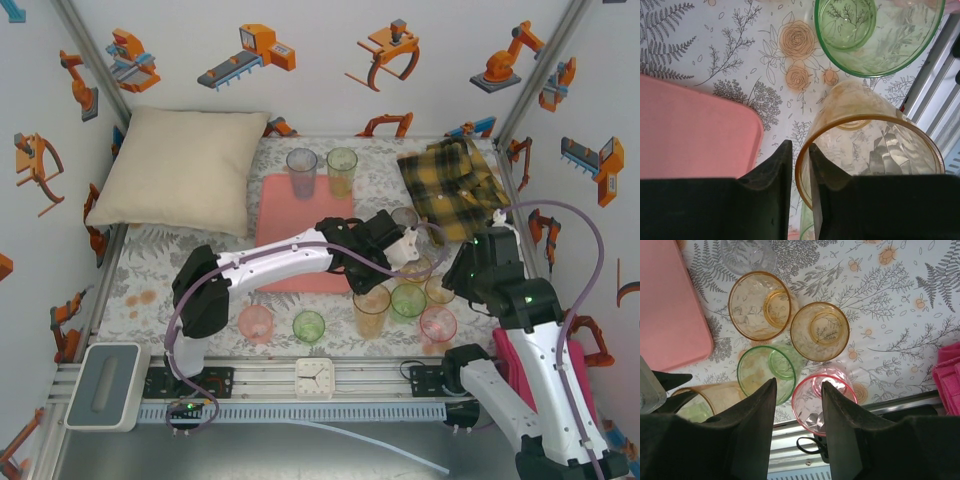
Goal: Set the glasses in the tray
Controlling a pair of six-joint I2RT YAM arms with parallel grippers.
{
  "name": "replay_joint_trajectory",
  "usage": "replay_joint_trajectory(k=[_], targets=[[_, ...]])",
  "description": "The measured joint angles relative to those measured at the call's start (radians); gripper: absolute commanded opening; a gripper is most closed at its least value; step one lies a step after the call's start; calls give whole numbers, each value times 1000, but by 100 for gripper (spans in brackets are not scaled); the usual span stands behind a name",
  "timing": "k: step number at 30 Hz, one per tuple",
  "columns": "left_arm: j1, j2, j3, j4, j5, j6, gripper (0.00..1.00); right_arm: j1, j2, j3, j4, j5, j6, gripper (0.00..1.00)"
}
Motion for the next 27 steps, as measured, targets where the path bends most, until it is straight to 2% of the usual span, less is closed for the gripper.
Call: replay_joint_trajectory(k=[8,27], targets=[[-4,-2,14,-3,-8,0,10,0,0,-1,2,0,0,41],[-5,-10,14,-14,-30,12,6,0,-6,-9,3,-1,0,41]])
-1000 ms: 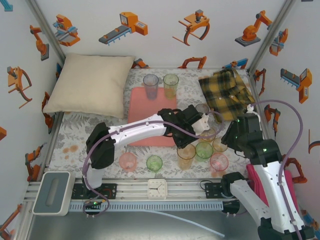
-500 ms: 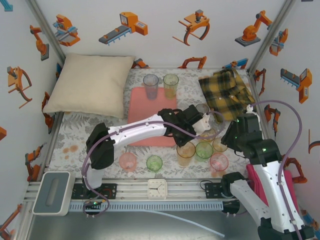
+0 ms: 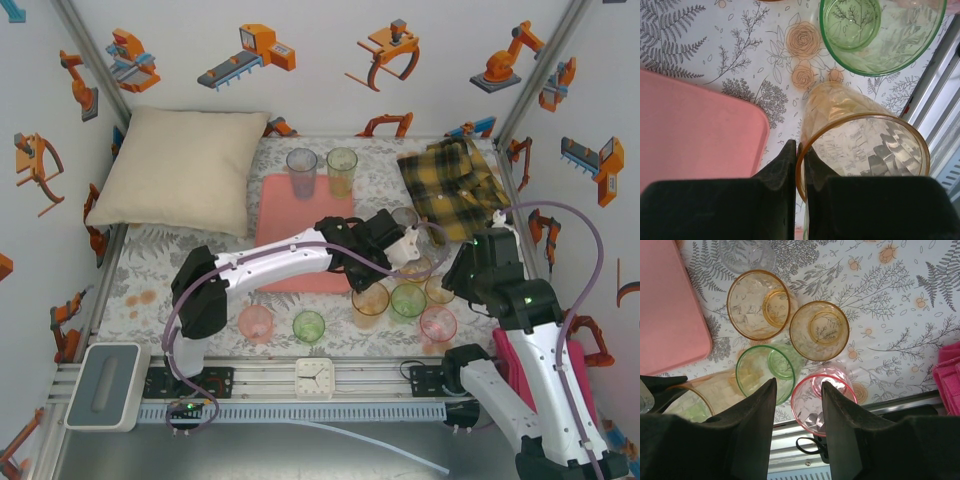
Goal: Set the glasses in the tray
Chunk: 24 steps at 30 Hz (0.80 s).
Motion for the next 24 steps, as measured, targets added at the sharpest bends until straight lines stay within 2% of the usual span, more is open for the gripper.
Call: replay_joint_trajectory(k=[17,24], targets=[[14,-61,0,-23,-20,29,5,0,6,0,8,0,0,41],[97,-82,16,-40,-19,31,5,0,20,0,13,-2,0,41]])
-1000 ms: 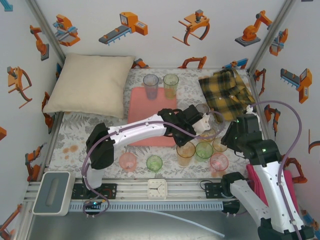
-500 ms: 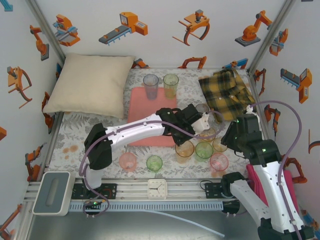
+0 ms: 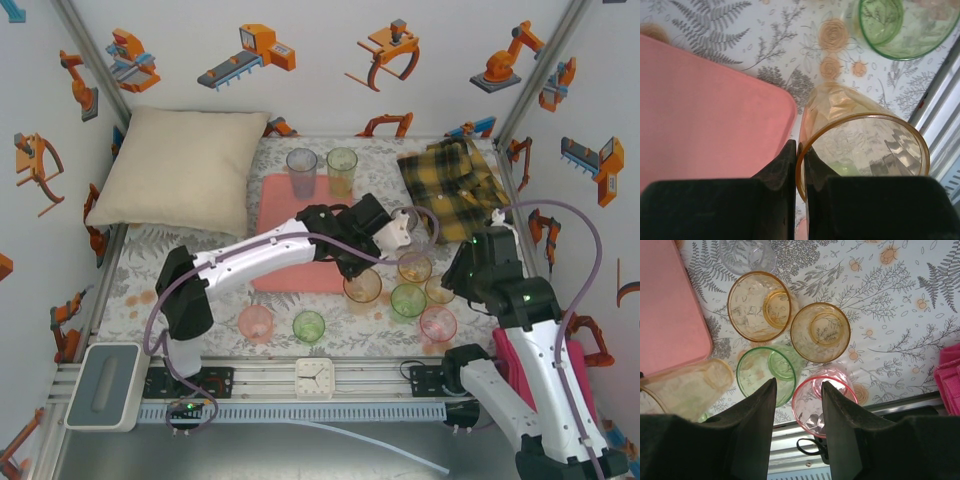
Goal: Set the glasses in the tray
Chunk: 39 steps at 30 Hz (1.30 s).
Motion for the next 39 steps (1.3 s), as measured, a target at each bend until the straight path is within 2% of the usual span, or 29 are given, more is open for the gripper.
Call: replay_joint_trajectory(k=[14,21,26,30,39], targets=[[306,-84,59,-5,20,7,5,0,54,0,40,-6,0,41],[493,-87,69,0,21,21,5,0,76,0,69,-17,0,41],[594,-76,94,13,19,22,5,0,90,0,85,-21,0,41],[645,-33,149,31,16,22,5,0,105,0,96,-21,0,41],[695,106,248,62,-10,19,5,0,121,-5,101,-22,0,42]])
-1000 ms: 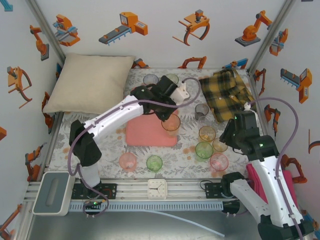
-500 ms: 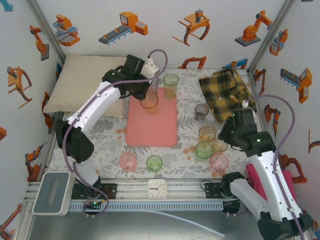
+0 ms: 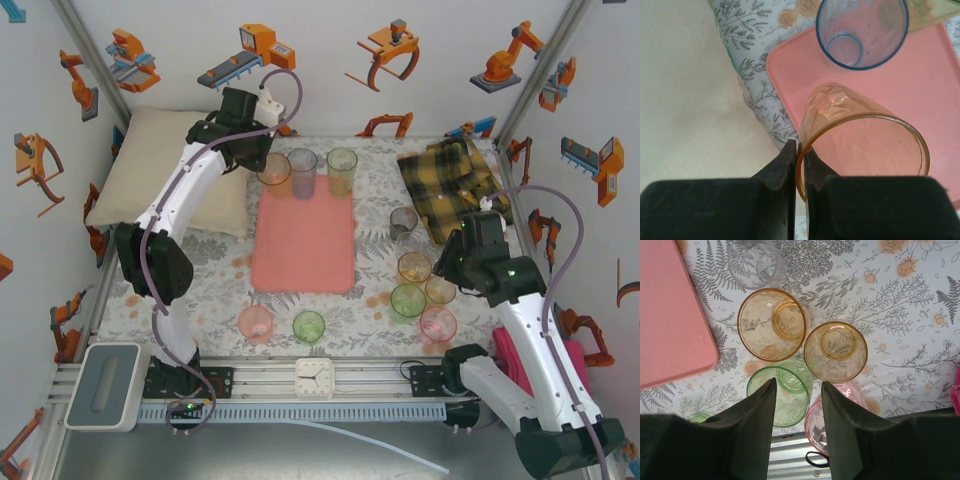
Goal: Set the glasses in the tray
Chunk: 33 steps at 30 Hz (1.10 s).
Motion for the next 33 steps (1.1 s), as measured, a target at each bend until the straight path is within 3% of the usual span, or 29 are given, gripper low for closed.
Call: replay_joint_trajectory(k=[33], targets=[[42,251,176,14,-28,-18,5,0,47,-19,44,-3,0,42]])
